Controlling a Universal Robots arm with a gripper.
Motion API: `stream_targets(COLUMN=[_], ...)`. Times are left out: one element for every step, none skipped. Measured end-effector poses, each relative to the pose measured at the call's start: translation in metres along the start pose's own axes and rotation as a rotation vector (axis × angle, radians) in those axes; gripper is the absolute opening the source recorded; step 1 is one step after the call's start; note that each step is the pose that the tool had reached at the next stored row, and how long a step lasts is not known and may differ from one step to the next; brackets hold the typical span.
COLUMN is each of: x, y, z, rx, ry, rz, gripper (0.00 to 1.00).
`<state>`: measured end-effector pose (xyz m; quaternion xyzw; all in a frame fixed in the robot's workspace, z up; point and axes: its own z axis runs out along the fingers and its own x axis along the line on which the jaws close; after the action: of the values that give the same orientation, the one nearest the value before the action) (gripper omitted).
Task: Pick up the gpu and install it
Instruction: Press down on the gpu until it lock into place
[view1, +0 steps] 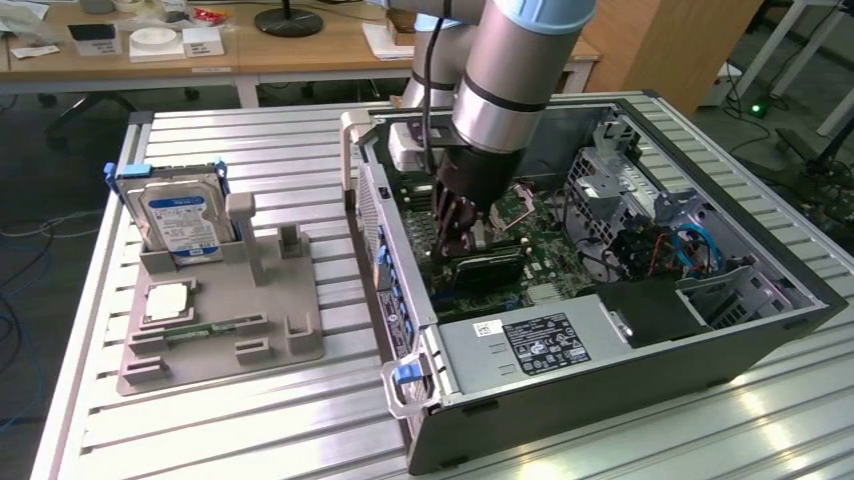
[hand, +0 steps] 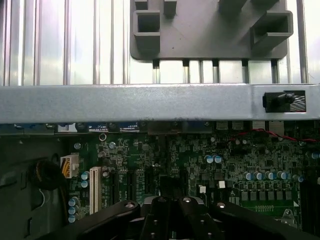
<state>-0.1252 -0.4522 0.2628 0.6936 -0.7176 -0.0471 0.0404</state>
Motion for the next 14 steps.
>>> stream_targets(x=[0.0, 0.0, 0.0, 0.0, 0.0, 0.0, 0.0, -0.001, 0.0, 0.0, 0.0, 0.0, 0.0, 0.0], y=[-0.0001, -0.0002, -0.0004, -0.0004, -0.0005, -0.0005, -0.0004, -0.0005, 0.0001, 0.0006, 0.0008, 0.001, 0.0011, 0.0011], z=[0.0013, 0.0025, 0.0035, 0.004, 0.0042, 0.0041, 0.0024, 0.0006, -0.0025, -0.0057, -0.0077, -0.0093, -0.0099, -0.0099], rx=[-0.0002, -0.0004, -0.0005, -0.0002, 0.0001, 0.0004, 0.0014, 0.003, 0.0019, 0.0015, 0.0024, 0.0038, 0.0076, 0.0145], ry=[0.0001, 0.0003, 0.0007, 0.0004, -0.0001, -0.0009, -0.0035, -0.0061, -0.0059, -0.0057, -0.0073, -0.0086, -0.0105, -0.0129], rz=[0.0, 0.0, 0.0, 0.0, 0.0, 0.0, 0.0, -0.001, -0.001, -0.001, -0.001, -0.001, -0.001, -0.002], gripper=[0.11, 0.11, 0.11, 0.11, 0.11, 0.11, 0.11, 0.11, 0.11, 0.11, 0.11, 0.11, 0.11, 0.11])
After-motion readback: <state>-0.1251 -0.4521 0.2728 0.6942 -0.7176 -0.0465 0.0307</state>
